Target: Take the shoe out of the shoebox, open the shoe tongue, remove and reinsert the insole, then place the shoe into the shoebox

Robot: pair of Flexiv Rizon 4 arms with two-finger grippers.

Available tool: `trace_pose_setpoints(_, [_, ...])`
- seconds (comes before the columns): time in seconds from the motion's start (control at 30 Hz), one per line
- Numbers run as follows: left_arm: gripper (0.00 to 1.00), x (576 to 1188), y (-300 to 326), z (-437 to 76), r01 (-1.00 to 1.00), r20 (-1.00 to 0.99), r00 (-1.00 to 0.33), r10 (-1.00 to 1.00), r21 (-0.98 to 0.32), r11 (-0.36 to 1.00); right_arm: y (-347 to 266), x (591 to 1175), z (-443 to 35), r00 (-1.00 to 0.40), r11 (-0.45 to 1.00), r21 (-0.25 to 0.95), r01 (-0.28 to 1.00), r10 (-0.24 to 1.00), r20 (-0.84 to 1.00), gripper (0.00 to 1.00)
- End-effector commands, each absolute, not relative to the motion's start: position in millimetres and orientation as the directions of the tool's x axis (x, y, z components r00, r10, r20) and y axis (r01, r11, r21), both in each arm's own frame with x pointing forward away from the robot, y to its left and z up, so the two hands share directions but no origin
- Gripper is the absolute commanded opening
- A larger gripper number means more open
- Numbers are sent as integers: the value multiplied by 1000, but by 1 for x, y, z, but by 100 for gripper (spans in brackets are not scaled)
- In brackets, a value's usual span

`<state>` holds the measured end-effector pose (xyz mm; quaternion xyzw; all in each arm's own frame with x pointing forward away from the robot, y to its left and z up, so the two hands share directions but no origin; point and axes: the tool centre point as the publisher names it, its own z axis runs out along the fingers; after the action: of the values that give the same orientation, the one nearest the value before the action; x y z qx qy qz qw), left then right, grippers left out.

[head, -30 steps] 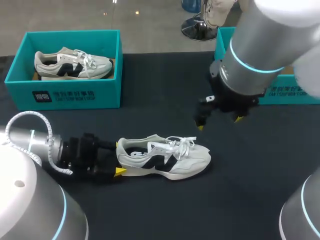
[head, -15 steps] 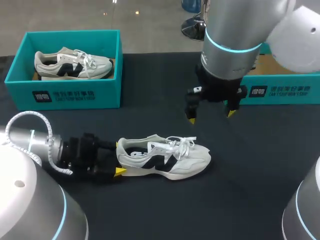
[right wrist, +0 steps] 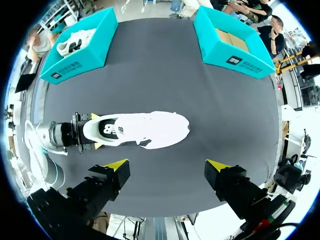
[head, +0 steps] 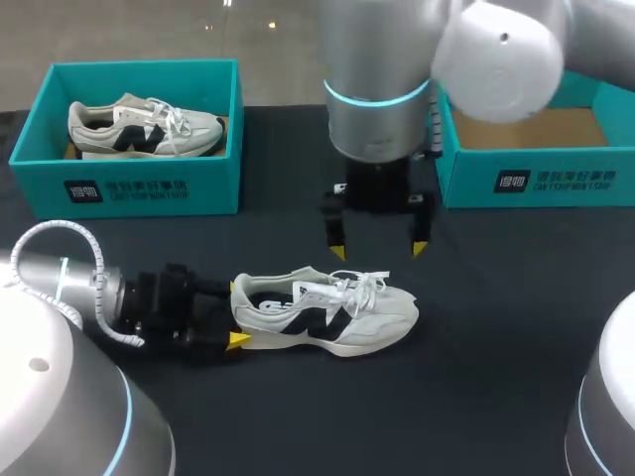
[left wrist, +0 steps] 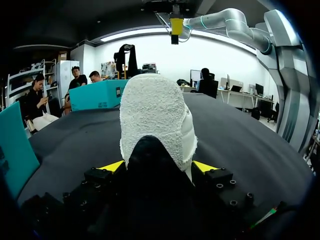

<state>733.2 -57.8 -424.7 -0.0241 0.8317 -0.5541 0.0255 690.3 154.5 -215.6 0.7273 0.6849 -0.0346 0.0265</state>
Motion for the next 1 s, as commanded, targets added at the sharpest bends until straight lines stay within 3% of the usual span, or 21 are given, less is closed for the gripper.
trace_pose_setpoints(0.03, [0,732,-58,-425,-11,-17,-997,-70,-923,384,177,695,-227,93,-127,-184,975,979,-183,100])
trace_pose_setpoints(0.33, [0,732,-58,-425,-11,-17,-997,-70,-923,384,179,693,-237,160,-183,-171,968,977,-140,100])
trace_pose_setpoints(1.0, [0,732,-58,-425,-11,-17,-997,-70,-923,384,191,699,-242,153,-183,-152,971,970,-188,100])
